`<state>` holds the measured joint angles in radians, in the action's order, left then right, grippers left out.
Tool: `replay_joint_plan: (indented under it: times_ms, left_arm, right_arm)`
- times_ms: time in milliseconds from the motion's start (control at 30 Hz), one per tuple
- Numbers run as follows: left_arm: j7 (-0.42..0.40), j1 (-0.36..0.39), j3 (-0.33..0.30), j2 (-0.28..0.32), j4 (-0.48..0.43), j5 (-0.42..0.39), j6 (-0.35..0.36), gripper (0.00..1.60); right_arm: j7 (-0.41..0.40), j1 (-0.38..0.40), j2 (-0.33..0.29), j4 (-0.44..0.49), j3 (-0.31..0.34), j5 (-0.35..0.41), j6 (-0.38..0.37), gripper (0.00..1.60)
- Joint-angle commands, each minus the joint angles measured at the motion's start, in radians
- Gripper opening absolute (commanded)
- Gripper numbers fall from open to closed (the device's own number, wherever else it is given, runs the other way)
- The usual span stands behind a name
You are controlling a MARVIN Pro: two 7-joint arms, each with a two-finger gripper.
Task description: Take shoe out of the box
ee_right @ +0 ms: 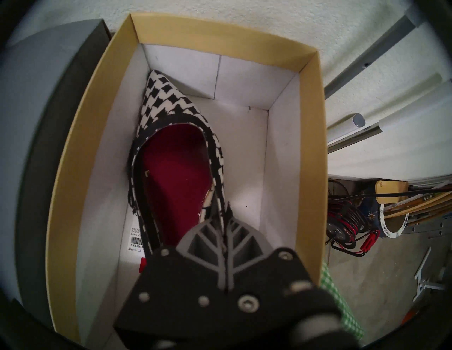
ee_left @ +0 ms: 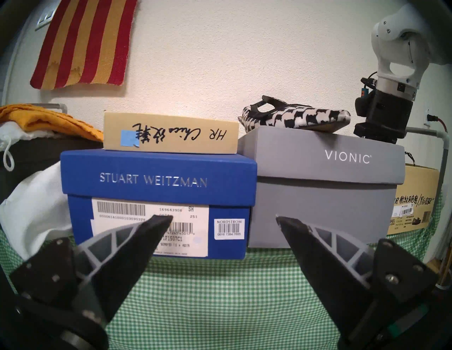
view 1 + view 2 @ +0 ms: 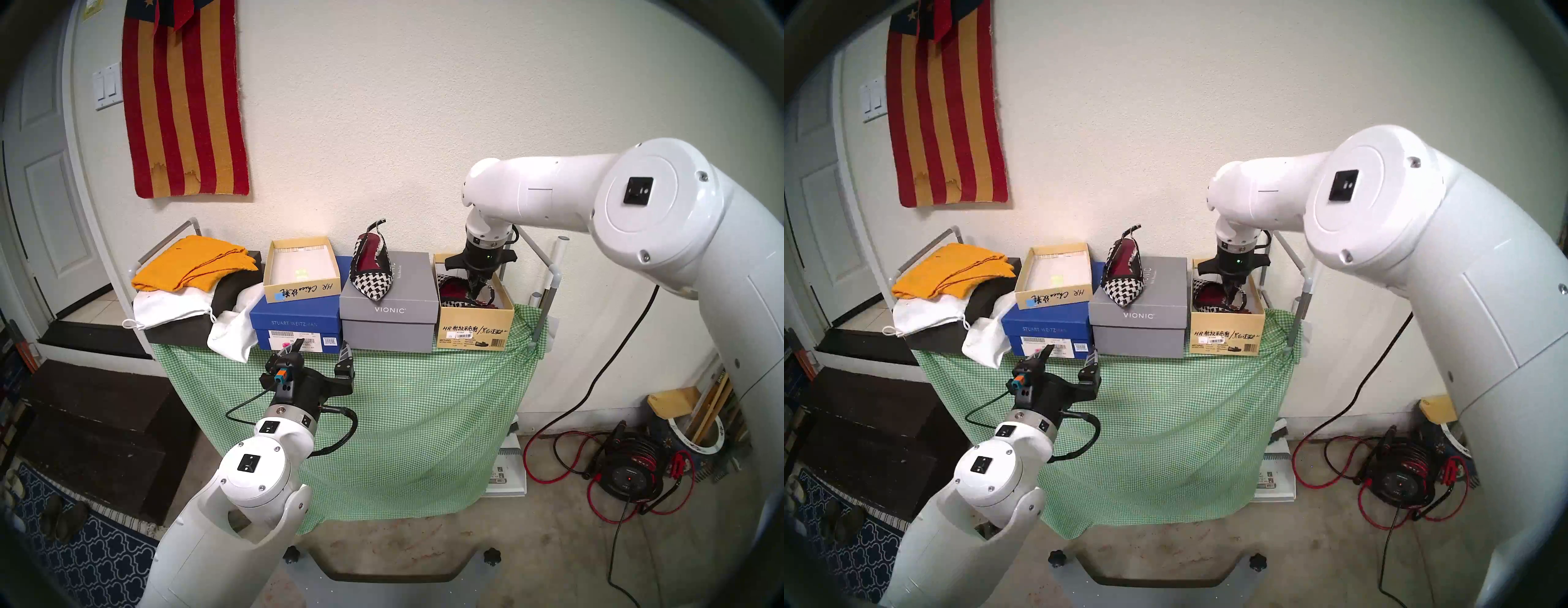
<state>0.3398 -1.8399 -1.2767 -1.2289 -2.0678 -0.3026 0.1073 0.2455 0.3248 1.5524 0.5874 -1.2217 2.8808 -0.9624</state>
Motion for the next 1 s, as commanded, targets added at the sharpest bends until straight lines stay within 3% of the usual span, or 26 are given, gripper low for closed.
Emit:
replay_joint_plan:
  times_ms: [0,367,400,733,767,967]
  left_arm:
    - [0.0,0.0,-0.001,0.001,-0.001,0.0,0.0,1.6]
    - [0.0,0.0,-0.001,0.001,-0.001,0.0,0.0,1.6]
    - [0.0,0.0,-0.001,0.001,-0.001,0.0,0.0,1.6]
    - [0.0,0.0,-0.001,0.001,-0.001,0.0,0.0,1.6]
    - [0.0,0.0,-0.001,0.001,-0.001,0.0,0.0,1.6]
    - [0.0,0.0,-0.001,0.001,-0.001,0.0,0.0,1.6]
  right_arm:
    - [0.026,0.111,-0.032,0.062,0.003,-0.001,0.002,0.0]
    - [0.068,0.214,-0.064,0.188,0.035,-0.001,0.002,0.0]
    - [0.076,0.294,-0.081,0.26,0.052,-0.001,0.002,0.0]
    - [0.077,0.323,-0.078,0.267,0.062,-0.001,0.002,0.0]
    - [0.084,0.286,-0.071,0.206,0.092,-0.001,0.002,0.0]
    - [0.091,0.334,-0.079,0.232,0.141,-0.001,0.002,0.0]
